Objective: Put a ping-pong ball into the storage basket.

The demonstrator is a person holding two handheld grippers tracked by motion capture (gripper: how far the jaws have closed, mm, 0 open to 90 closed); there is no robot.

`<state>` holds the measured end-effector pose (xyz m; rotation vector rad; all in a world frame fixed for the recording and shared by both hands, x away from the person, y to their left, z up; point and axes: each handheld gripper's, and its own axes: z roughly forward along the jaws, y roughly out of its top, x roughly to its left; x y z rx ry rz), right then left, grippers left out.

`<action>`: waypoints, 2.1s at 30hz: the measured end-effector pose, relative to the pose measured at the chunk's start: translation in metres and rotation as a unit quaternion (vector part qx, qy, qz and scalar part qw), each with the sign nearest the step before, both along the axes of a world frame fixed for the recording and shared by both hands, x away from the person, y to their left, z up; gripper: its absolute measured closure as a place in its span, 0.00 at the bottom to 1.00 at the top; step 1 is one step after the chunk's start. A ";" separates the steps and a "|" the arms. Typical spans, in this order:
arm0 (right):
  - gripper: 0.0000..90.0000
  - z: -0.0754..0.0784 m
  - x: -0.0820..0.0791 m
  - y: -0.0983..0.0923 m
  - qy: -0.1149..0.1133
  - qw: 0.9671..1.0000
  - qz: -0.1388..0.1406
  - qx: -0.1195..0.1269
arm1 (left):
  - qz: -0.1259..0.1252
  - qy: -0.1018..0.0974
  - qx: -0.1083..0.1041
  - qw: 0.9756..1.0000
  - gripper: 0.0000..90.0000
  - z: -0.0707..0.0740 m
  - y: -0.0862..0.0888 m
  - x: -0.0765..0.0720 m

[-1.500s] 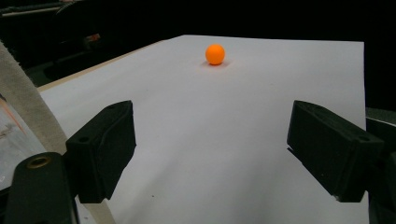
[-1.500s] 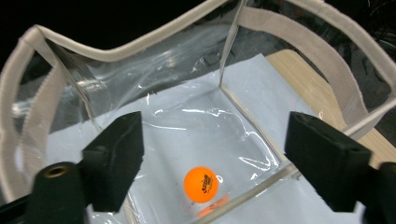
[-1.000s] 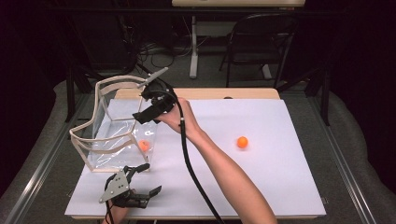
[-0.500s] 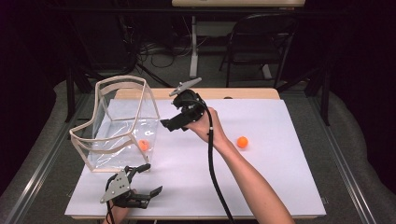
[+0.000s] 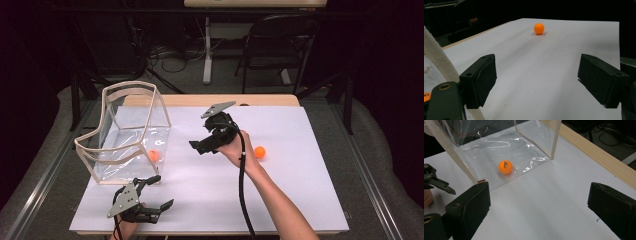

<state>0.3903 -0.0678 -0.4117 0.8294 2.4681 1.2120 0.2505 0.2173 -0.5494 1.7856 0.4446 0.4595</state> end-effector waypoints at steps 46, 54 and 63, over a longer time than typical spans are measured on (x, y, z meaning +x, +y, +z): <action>0.03 -0.090 -0.056 -0.099 0.008 0.997 -0.081 -0.007 | 0.003 0.003 0.001 1.000 0.17 -0.001 0.002 -0.004; 0.03 -0.099 -0.065 -0.110 0.007 0.995 -0.094 -0.011 | 0.004 0.003 0.005 1.000 0.17 -0.002 0.002 -0.005; 0.03 -0.105 -0.073 -0.121 0.012 0.994 -0.108 -0.011 | -0.001 0.001 0.002 1.000 0.17 -0.002 0.000 -0.004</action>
